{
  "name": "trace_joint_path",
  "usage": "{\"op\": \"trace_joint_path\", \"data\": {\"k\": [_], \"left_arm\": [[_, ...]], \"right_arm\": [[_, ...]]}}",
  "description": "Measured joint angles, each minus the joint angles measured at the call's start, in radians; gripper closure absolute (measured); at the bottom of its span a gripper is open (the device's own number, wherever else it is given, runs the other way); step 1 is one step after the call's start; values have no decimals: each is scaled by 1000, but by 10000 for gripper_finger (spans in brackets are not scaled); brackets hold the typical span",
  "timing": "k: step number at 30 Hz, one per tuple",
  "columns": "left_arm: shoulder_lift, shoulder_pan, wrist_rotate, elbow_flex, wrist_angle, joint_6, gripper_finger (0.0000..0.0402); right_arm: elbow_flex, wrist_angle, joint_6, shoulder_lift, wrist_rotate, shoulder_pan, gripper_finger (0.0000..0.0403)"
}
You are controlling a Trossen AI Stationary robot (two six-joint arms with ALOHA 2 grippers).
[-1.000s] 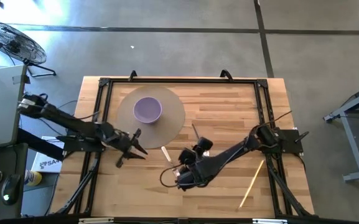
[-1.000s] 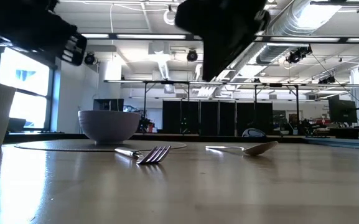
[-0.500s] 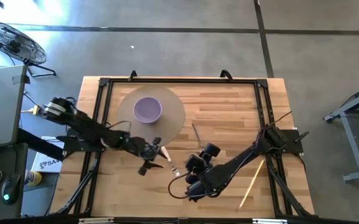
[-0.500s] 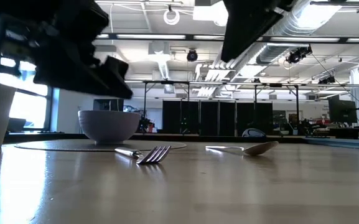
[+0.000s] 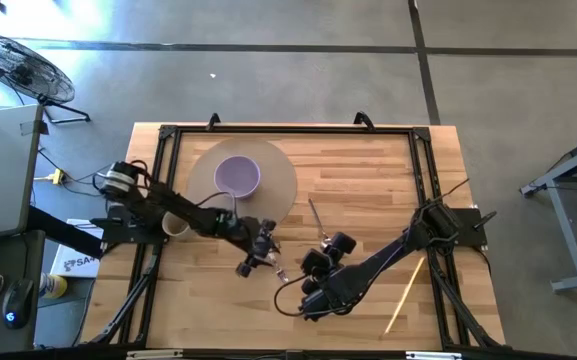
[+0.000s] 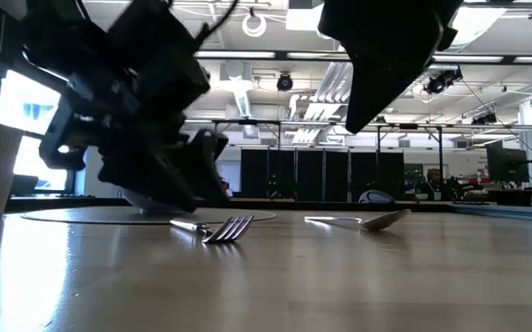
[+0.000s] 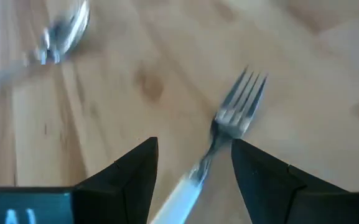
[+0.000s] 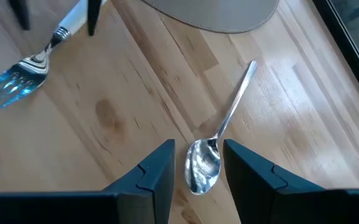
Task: Pick & Place Utensil
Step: Put the white fork into the purple bowl on the gray placemat
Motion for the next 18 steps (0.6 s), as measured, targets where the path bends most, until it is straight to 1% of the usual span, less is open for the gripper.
{"op": "trace_joint_path", "data": {"k": [4, 9, 14, 18], "left_arm": [[1, 44, 43, -1, -79, 10, 201], [1, 36, 91, -2, -78, 37, 207], [18, 38, 77, -2, -67, 36, 220], [38, 38, 75, 1, -55, 33, 240]], "right_arm": [[0, 3, -1, 0, 8, 0, 275], [0, 10, -4, 0, 9, -6, 275], [0, 19, -6, 0, 9, -16, 274], [0, 22, -6, 0, 9, -19, 274]]}}
